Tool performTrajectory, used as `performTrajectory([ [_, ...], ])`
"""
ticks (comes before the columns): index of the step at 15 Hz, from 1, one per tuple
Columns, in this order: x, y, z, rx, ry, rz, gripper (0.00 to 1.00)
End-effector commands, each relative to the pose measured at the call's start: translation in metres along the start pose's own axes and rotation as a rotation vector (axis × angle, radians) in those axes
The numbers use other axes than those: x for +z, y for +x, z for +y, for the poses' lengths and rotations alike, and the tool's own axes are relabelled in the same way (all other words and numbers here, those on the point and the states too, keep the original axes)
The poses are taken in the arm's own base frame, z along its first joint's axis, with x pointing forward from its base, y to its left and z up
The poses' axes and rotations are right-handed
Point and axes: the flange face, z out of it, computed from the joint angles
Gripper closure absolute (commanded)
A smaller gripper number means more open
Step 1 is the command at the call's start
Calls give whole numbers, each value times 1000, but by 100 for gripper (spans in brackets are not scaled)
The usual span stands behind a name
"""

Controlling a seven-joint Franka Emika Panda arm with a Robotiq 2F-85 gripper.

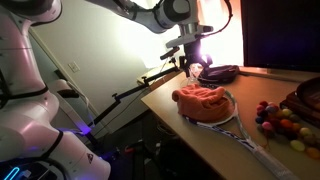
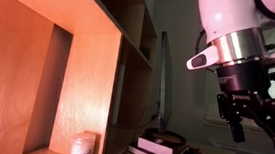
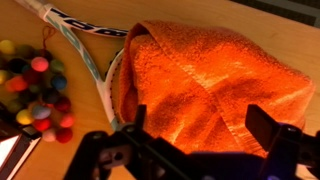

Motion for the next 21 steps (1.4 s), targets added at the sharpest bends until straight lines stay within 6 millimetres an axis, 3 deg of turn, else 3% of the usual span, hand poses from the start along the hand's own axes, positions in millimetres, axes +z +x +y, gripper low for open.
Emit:
performTrajectory([
  [1,-1,0,0,0,0,-1,0],
  [6,13,0,-16,-24,-14,-23,0],
  [14,58,-22,-42,-44,-2,-40,0],
  [21,99,-31,-49,-93,-3,-98,0],
])
